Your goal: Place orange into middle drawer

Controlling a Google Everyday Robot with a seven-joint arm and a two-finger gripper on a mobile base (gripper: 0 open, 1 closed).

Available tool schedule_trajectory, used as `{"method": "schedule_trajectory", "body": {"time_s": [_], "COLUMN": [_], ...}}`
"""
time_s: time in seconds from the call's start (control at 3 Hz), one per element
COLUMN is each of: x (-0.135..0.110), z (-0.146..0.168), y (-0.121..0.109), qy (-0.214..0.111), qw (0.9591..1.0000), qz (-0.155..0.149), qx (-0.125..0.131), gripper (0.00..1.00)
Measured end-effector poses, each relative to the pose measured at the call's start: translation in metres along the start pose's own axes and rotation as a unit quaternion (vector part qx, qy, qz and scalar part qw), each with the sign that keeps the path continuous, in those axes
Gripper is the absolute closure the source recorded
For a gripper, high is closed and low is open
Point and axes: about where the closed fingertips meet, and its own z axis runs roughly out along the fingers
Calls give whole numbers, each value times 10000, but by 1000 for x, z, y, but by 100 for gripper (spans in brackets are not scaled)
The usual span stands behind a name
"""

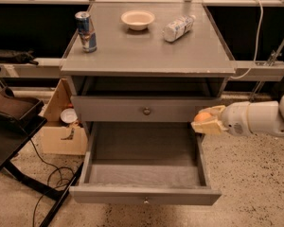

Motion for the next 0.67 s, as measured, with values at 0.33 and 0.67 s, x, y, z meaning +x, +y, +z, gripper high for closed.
{"method": "schedule_trajectory", "body": {"time_s": [0.33,0.67], "x": [56,115], "z": [49,92], "y": [-34,-66], "qy": [53,325], "qw": [9993,9967], "qz": [291,660], "qx": [-227,-332], "gripper": [100,100]}}
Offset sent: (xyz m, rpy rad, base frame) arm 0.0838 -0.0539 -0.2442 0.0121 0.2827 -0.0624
